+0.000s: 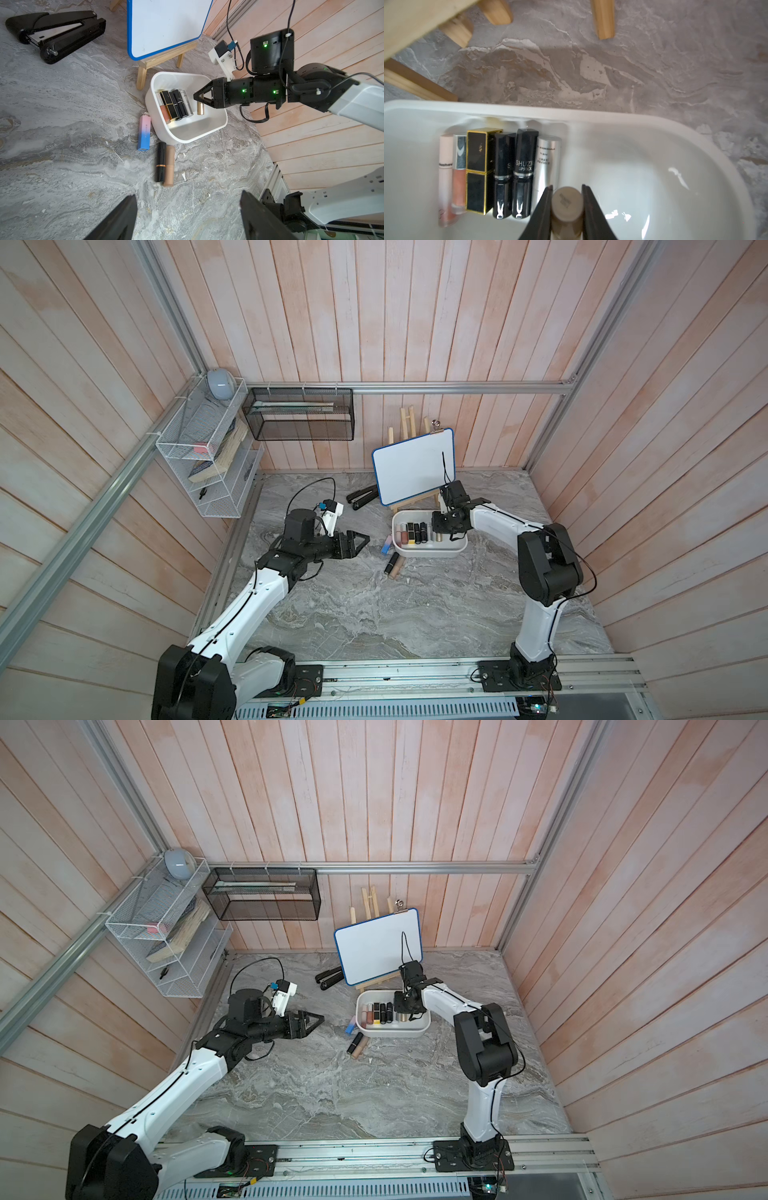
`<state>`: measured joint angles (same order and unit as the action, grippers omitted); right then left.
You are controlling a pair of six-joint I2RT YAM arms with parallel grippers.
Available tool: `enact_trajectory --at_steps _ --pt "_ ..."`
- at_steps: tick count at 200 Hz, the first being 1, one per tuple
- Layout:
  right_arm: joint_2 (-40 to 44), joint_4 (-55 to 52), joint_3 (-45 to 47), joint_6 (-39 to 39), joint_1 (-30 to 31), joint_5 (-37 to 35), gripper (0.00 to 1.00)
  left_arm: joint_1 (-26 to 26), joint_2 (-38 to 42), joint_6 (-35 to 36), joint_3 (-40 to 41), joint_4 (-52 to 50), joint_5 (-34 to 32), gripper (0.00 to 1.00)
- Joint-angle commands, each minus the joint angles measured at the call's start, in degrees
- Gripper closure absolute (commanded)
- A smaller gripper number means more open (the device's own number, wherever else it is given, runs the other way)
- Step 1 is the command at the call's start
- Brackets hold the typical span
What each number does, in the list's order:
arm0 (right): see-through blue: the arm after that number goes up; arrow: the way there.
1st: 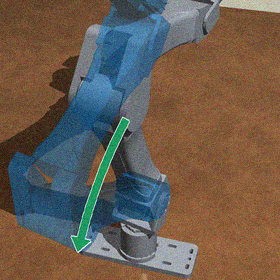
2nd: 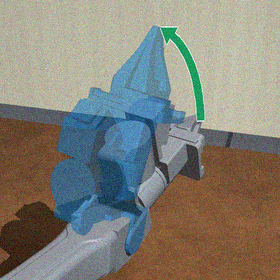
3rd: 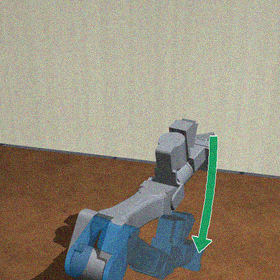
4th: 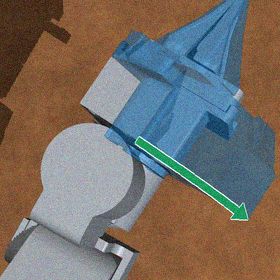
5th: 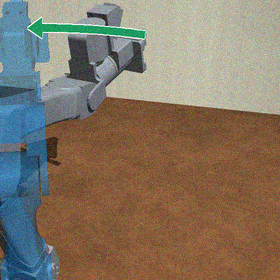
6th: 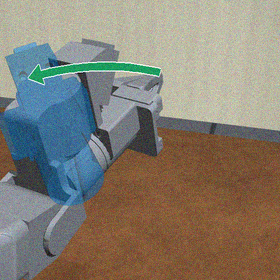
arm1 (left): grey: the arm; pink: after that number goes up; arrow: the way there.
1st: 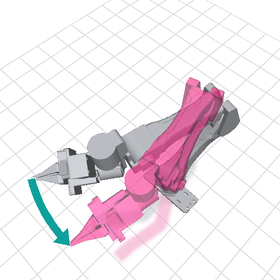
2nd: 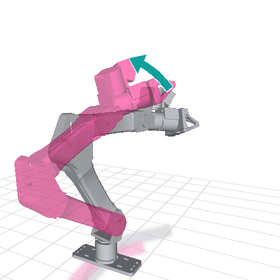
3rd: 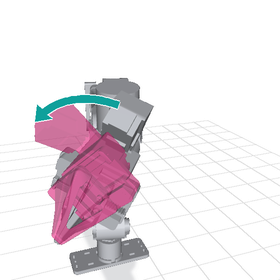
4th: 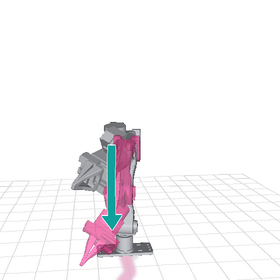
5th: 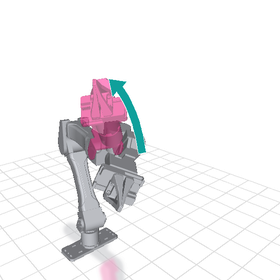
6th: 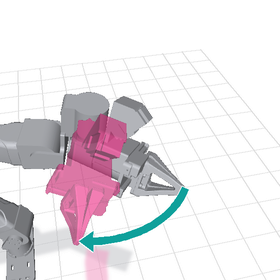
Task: Put the lipstick into the storage box
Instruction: Place the lipstick in the storage box.
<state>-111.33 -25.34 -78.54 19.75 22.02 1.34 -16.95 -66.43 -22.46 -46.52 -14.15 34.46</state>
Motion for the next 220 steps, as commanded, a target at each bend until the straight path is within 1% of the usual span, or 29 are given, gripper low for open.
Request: enact_trajectory --at_steps 1,68,105,147,186,220 --pt "-1.91 -0.75 -1.94 -0.81 -0.2 -0.28 0.83 -0.28 -0.84 0.92 1.17 0.74 0.43 0.17" --pt "-5.5 -0.92 -3.99 -1.22 -0.61 0.57 0.81 -0.36 -1.53 0.97 1.17 0.72 0.48 0.17" --pt "-6.01 -0.74 -3.92 -1.12 -0.92 0.85 0.74 -0.36 -1.44 1.13 1.2 0.53 0.32 0.17" --pt "-5.83 -0.47 -3.69 -0.98 -0.95 1.64 0.72 -0.38 -1.2 1.11 1.17 0.44 0.26 0.17" --pt "-5.33 0.02 -3.55 -0.68 -1.05 2.51 0.66 -0.34 -0.55 1.16 1.6 0.42 0.25 0.17" --pt "-4.48 0.05 -3.37 -0.55 -1.05 2.93 0.65 -0.36 -0.21 1.22 1.61 0.1 0.17 0.17"
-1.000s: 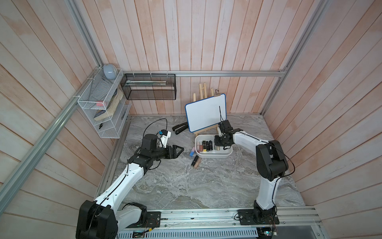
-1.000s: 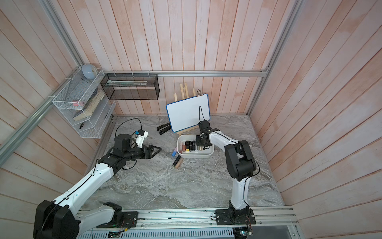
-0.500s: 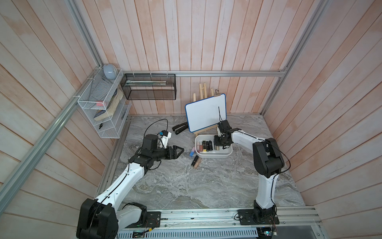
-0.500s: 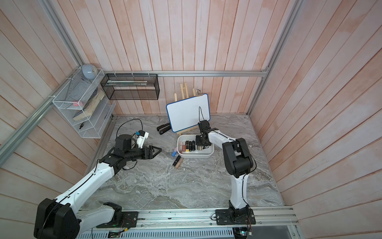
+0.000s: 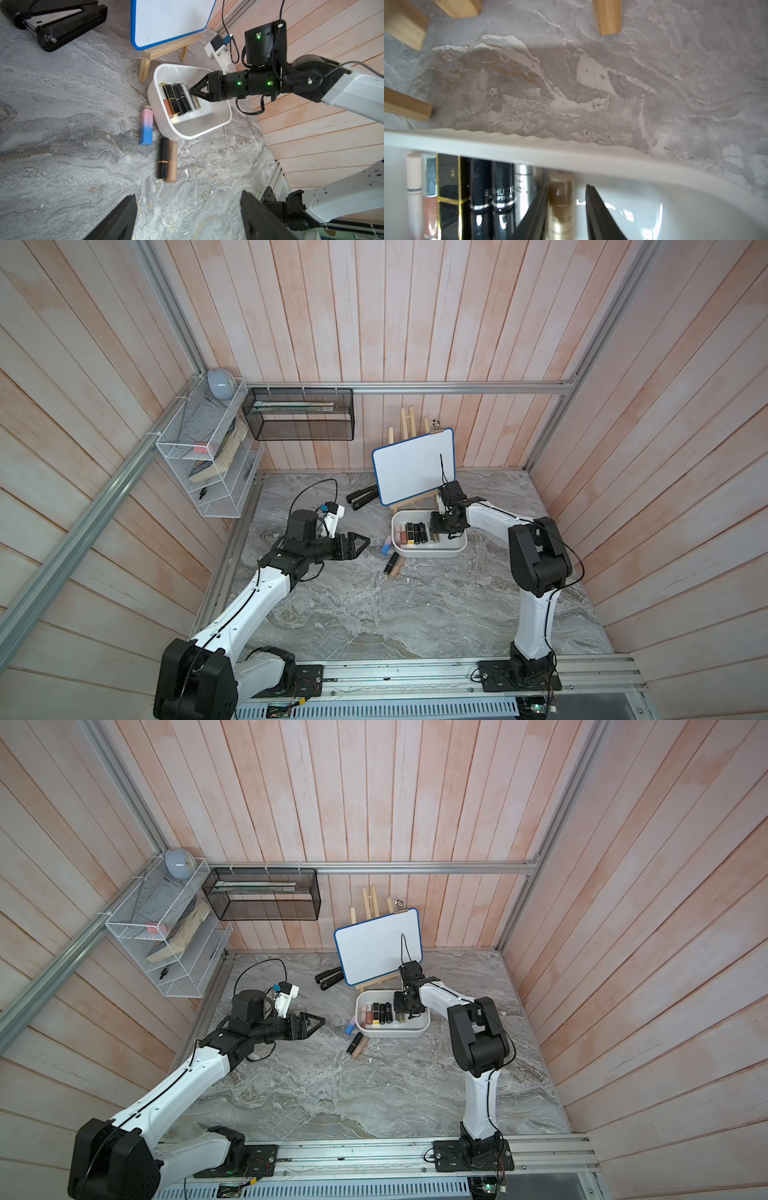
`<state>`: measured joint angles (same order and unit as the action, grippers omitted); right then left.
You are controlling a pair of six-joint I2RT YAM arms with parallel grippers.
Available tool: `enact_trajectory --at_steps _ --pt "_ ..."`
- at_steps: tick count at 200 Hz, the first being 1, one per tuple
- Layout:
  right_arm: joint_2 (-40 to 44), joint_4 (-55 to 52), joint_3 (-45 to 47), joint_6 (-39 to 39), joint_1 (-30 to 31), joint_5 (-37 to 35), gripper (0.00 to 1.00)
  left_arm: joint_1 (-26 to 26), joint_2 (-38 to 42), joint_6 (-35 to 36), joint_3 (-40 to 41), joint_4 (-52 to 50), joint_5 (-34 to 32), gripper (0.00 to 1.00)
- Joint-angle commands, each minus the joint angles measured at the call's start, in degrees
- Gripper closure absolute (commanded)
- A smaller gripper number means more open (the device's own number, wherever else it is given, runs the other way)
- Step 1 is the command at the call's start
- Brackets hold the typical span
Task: Put the lipstick into the storage box
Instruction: Place the lipstick in the storage box, then pick up the lipstick at the center of the board.
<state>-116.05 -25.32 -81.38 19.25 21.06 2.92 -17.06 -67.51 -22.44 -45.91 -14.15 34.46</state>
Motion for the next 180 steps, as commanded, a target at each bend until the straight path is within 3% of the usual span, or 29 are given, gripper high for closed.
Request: enact_trajectory --at_steps 1,64,140,180 --pt "0.27 -0.03 -0.53 -0.06 -0.07 1.37 0.64 -0.26 0.87 1.23 1.0 0.09 0.17 0.17" --pt "8.17 -0.77 1.28 1.12 0.08 2.71 0.64 -2.24 0.06 2.27 0.24 -0.81 -1.44 0.17" --pt "24.51 -1.06 9.13 4.41 2.62 4.0 0.64 -11.8 -10.32 6.96 -5.32 -9.36 -22.27 0.2" --pt "30.7 0.9 14.14 7.19 3.73 6.67 0.64 -14.22 -18.08 7.89 -9.43 -8.89 -26.54 0.24"
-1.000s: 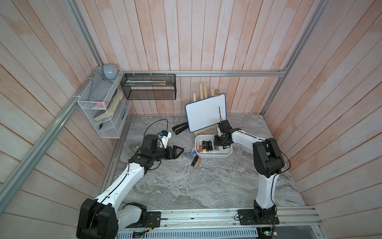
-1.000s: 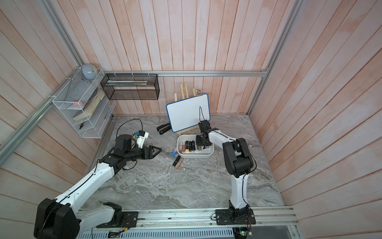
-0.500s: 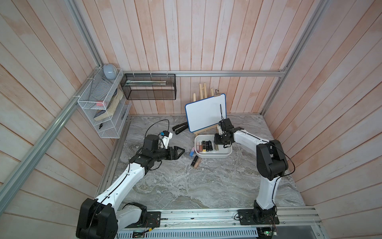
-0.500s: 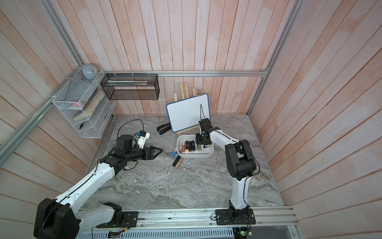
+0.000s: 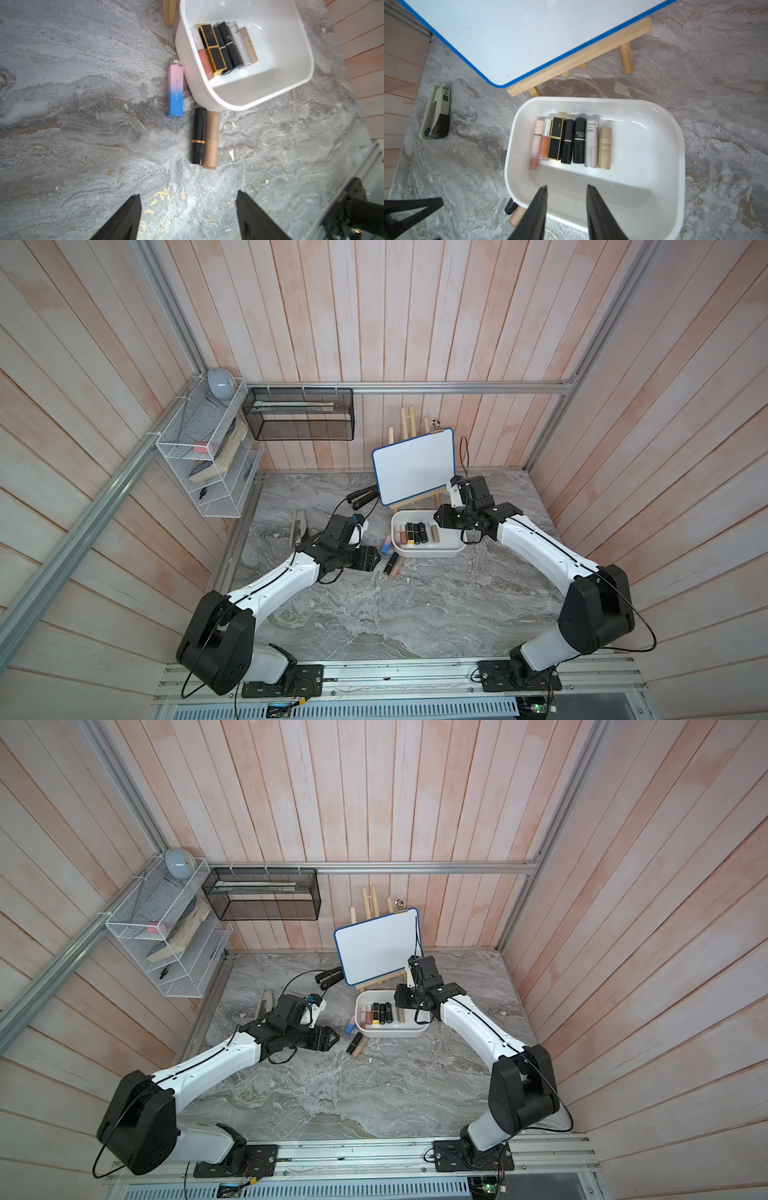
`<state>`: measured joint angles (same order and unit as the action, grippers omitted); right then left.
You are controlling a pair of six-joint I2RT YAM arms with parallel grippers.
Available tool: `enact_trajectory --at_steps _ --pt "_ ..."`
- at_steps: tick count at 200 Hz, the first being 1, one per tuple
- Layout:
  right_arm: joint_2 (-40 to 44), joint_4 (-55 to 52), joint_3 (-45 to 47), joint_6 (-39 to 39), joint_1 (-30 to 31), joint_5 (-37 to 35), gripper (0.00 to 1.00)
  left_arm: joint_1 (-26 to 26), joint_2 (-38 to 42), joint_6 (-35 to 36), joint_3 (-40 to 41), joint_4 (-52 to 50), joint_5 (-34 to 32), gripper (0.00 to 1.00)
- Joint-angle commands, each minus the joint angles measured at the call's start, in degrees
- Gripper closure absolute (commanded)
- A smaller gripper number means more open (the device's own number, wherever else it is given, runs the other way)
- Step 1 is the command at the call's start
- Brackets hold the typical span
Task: Put the lipstick into the storage box
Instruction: Pick up the lipstick at the center of the board.
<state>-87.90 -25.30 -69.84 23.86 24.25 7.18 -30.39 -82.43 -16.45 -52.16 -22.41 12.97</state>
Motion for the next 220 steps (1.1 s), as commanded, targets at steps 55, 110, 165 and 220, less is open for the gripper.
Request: enact_trajectory --at_steps 55,110,165,220 --pt "5.84 1.56 4.86 3.81 0.67 4.23 0.64 -2.72 -13.19 1.78 -7.13 2.08 -7.22 0.25" --pt "7.39 2.8 7.09 4.54 0.71 5.55 0.64 -2.8 -18.83 3.18 -10.54 2.78 -10.58 0.27" --pt "7.39 2.92 7.22 4.36 0.71 5.45 0.64 -2.92 -22.4 4.57 -13.27 2.73 -11.13 0.28" --pt "7.56 2.8 7.07 4.36 0.71 5.36 0.64 -3.33 -25.2 5.07 -15.33 2.75 -10.86 0.28"
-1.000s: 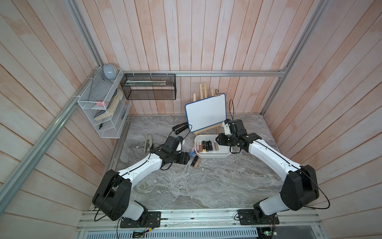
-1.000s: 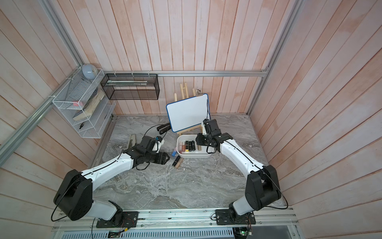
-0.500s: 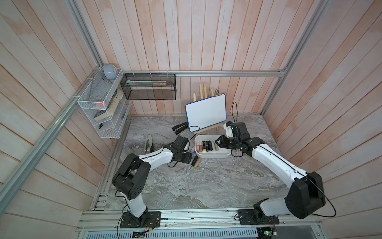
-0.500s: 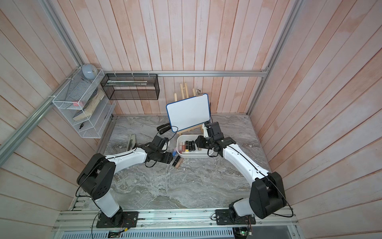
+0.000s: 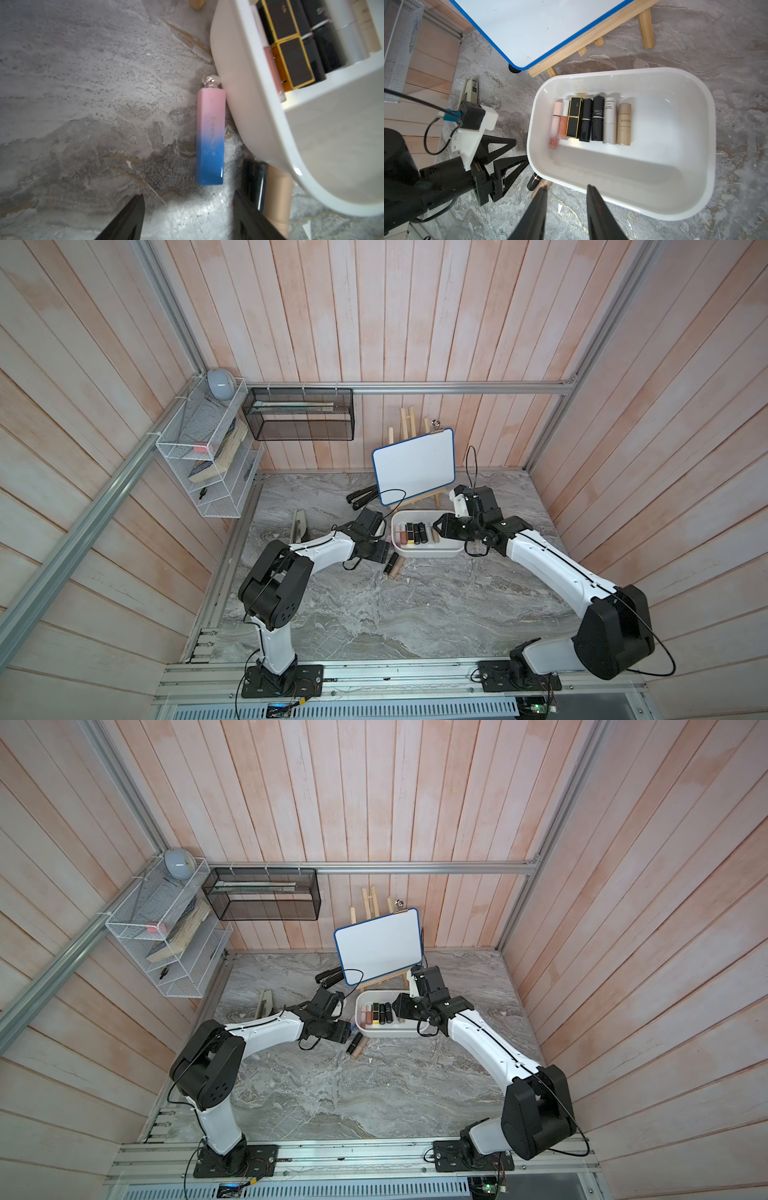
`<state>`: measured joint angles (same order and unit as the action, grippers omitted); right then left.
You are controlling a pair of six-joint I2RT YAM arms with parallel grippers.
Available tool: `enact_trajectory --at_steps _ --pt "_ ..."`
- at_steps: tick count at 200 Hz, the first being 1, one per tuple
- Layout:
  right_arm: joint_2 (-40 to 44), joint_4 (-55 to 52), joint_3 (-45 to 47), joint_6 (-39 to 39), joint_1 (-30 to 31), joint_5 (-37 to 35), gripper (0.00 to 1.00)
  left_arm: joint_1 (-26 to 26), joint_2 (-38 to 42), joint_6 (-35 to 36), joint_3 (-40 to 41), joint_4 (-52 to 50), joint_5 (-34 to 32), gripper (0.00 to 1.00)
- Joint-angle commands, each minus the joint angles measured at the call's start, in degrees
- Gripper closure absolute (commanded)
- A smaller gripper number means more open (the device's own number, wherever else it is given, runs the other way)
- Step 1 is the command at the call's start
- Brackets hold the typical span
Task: Put the lipstick into the storage box
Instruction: Pick up the lipstick at the center of the board.
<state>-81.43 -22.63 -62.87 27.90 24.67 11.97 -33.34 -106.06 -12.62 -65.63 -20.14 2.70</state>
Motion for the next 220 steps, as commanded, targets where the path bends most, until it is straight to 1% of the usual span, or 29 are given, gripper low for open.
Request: enact_trajectory --at_steps 1,41,73,111,125,129,143,154,158,167,173,220 --pt "1.1 0.18 0.11 0.31 0.3 0.59 0.64 -0.39 -1.63 1.27 -1.91 0.51 -0.55 0.28" --pt "1.62 0.23 0.64 0.43 0.34 0.77 0.64 -0.49 -3.92 1.69 -4.13 -0.03 -0.85 0.28" --pt "1.91 0.14 0.72 0.36 0.3 0.6 0.64 -0.58 -5.79 1.82 -5.6 -0.77 -2.32 0.28" --pt "1.91 0.57 1.11 0.4 0.3 0.77 0.64 -0.76 -7.66 2.17 -6.87 -1.83 -5.0 0.31" --pt "1.95 0.7 1.17 0.49 0.3 0.94 0.64 -0.76 -8.32 2.18 -7.22 -2.29 -6.45 0.35" --pt "1.95 0.75 1.15 0.49 0.34 1.02 0.64 -0.76 -8.57 2.2 -7.36 -2.39 -6.93 0.37" --pt "2.0 0.97 1.22 0.58 0.3 1.12 0.64 -0.76 -9.14 2.46 -7.76 -2.63 -7.77 0.38" --pt "2.02 1.17 1.42 0.66 0.3 1.21 0.64 -0.8 -9.48 2.76 -8.15 -2.63 -7.61 0.39" --pt "2.01 1.19 1.43 0.71 0.3 1.22 0.64 -0.76 -9.56 2.94 -8.22 -2.62 -7.43 0.41" --pt "1.97 1.19 1.38 0.67 0.34 1.3 0.64 -0.85 -9.84 3.25 -8.53 -2.67 -7.11 0.42" --pt "1.97 1.19 1.38 0.7 0.3 1.3 0.64 -0.81 -10.0 3.47 -8.85 -2.68 -6.98 0.44" --pt "2.15 1.01 1.16 0.58 0.3 1.22 0.64 -1.1 -12.19 5.74 -10.99 -3.43 -4.66 0.45"
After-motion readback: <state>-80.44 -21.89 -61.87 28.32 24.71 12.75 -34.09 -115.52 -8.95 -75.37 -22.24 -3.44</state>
